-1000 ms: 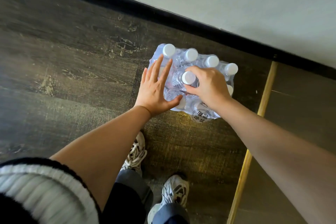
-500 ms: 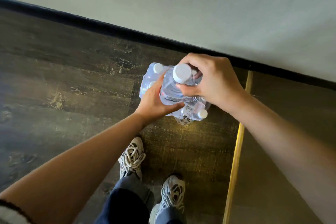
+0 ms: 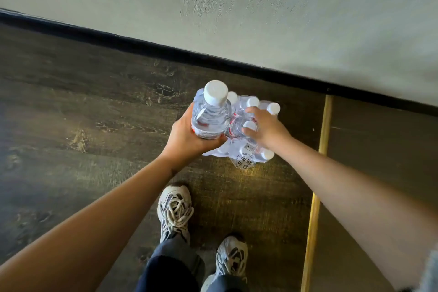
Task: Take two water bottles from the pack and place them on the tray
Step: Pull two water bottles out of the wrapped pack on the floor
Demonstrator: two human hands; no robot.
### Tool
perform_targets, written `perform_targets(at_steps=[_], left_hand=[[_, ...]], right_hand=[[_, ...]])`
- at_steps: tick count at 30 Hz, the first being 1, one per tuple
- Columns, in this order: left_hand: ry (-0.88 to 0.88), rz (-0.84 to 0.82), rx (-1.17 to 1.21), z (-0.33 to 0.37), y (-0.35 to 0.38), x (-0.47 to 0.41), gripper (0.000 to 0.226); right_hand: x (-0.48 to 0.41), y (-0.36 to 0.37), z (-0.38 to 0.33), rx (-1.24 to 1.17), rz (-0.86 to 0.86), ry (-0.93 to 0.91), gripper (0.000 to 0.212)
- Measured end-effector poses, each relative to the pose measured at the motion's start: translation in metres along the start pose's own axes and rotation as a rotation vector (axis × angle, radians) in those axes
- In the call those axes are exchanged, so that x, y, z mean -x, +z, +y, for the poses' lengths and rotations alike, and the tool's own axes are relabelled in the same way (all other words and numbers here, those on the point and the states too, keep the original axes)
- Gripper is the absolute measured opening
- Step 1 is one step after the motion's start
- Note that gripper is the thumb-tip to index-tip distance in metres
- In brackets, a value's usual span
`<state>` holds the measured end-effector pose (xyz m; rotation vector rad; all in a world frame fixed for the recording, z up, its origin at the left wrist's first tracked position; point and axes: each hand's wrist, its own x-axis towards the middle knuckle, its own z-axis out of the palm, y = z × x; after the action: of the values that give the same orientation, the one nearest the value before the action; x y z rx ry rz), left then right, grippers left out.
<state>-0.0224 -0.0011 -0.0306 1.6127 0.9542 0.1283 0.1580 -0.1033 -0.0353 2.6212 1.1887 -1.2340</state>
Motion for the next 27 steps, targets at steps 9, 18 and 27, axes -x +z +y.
perform_targets(at_steps=[9, 18, 27], left_hand=[[0.045, -0.046, -0.031, 0.006, 0.004, -0.009, 0.066], [0.014, -0.103, -0.113, 0.027, 0.019, -0.013, 0.069], [0.009, -0.114, -0.062, 0.060, 0.053, -0.017, 0.067]], right_hand=[[-0.026, 0.044, -0.002, 0.086, 0.194, -0.006, 0.044], [0.047, -0.045, 0.003, -0.080, 0.328, -0.111, 0.025], [0.137, -0.129, 0.007, -0.138, 0.426, -0.208, 0.023]])
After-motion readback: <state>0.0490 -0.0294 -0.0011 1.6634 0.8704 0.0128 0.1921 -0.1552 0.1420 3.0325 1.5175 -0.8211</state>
